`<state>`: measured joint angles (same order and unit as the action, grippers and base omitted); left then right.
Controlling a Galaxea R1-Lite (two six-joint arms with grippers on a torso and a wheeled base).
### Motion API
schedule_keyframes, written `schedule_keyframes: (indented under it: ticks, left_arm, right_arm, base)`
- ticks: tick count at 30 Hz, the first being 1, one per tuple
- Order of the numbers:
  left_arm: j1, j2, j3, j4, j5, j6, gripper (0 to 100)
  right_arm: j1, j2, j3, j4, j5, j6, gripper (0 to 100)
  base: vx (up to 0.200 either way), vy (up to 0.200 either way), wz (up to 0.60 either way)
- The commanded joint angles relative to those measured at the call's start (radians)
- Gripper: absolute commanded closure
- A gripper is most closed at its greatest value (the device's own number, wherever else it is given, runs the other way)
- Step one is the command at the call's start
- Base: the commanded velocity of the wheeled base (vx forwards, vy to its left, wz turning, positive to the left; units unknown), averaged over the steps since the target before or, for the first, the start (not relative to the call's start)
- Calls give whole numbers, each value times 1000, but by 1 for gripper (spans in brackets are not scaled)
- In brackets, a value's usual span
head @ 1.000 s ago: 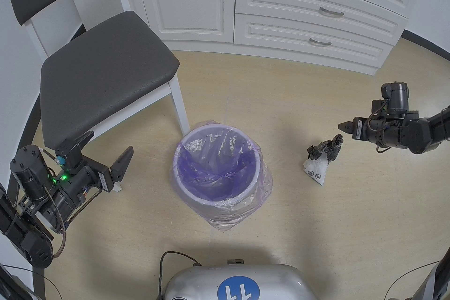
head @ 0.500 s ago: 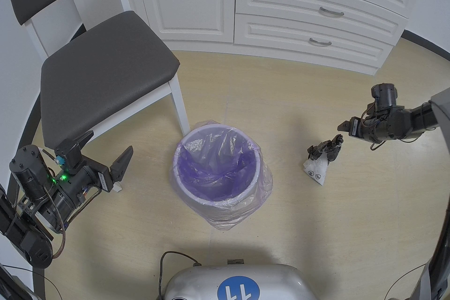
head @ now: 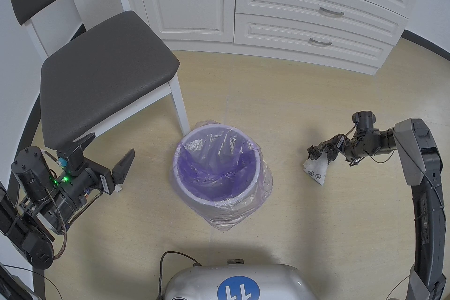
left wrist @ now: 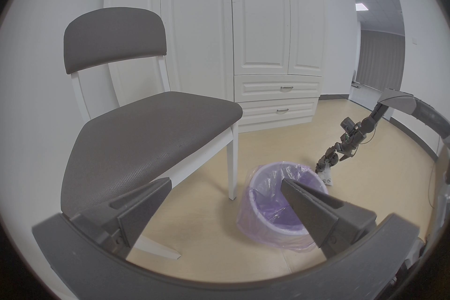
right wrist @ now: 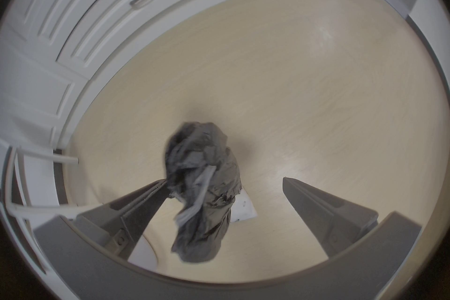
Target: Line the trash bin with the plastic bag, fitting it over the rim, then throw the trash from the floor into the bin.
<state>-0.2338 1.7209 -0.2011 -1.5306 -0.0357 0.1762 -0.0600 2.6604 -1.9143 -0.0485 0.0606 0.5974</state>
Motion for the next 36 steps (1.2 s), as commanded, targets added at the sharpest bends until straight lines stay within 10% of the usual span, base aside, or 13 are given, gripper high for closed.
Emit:
schedule_keyframes:
  ticks: [1, 17, 18, 25, 36]
  left_arm:
    - [-1, 13, 2, 0, 0, 13, 0]
    - [-1, 19, 5, 0, 0, 16, 0]
    - [-1, 19, 5, 0, 0, 16, 0]
    - [10, -10, 0, 0, 0, 16, 0]
    - [8, -21, 5, 0, 0, 16, 0]
  right_arm:
    - [9, 92, -74, 1, 10, 51, 0]
    - [42, 119, -31, -188, 11, 90, 0]
    - [43, 119, -29, -188, 10, 88, 100]
    - [34, -237, 106, -197, -134, 22, 100]
    - [100, -731, 572, -317, -5, -93, 100]
  base:
    - [0, 0, 0]
    - [0, 0, 0]
    - [0, 0, 0]
    - [0, 0, 0]
    - [0, 0, 0]
